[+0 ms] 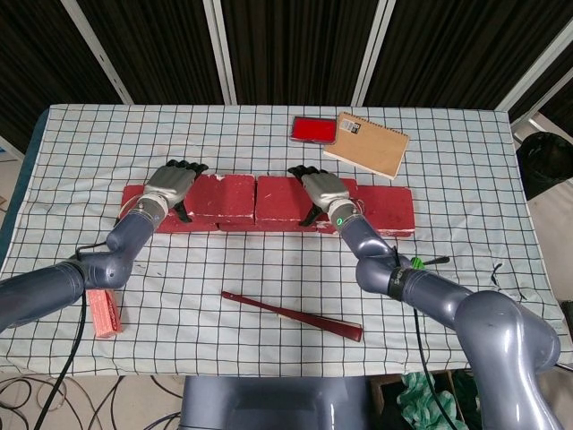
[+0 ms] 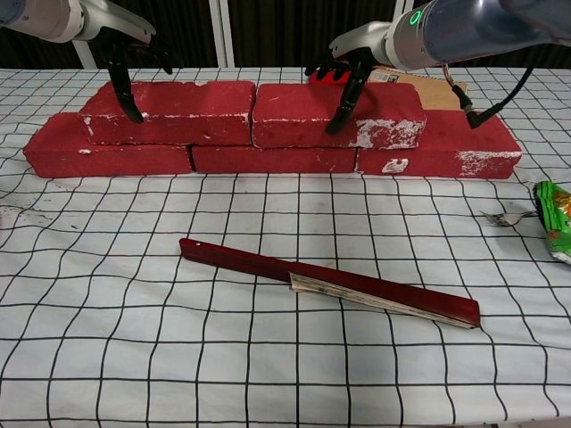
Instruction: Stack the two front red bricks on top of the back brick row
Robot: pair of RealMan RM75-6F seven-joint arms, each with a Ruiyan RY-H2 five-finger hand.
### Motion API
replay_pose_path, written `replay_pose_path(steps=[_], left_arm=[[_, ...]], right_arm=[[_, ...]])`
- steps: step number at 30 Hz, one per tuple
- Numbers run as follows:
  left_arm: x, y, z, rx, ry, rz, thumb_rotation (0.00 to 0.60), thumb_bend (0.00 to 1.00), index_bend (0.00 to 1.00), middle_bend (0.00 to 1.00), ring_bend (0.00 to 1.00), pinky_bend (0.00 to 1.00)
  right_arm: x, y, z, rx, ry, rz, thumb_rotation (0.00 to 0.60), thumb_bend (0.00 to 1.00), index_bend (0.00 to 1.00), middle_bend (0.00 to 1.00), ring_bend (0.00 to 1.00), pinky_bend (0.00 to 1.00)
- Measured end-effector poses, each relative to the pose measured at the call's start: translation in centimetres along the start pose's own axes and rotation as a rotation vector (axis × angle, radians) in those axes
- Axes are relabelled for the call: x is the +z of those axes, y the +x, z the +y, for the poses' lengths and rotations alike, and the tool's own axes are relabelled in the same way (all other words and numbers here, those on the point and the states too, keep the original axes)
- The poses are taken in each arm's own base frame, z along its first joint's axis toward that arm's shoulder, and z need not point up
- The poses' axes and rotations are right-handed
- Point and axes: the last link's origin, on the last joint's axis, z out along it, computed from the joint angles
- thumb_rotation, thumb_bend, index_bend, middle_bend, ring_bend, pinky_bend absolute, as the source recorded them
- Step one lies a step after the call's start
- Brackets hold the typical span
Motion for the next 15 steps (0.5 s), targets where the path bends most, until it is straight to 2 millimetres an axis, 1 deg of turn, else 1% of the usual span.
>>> replay_pose_path(steps=[4, 15], left_arm=[[-0.06, 0.11, -0.1, 0.0, 0.002, 0.003, 0.6, 0.0, 0.05, 0.06, 0.0, 0.0], [-0.31, 0.21, -0.36, -0.001, 0.01, 0.0, 0.6, 0.0, 0.05, 0.06, 0.0, 0.0]], right_arm=[[0.02, -0.04, -0.25, 0.004, 0.004, 0.014, 0.6, 0.02, 0.0, 0.0, 0.0, 0.09], [-0.07, -0.06, -0.18, -0.003, 0.0, 0.017, 0.6, 0.02, 0.0, 0.0, 0.0, 0.07]])
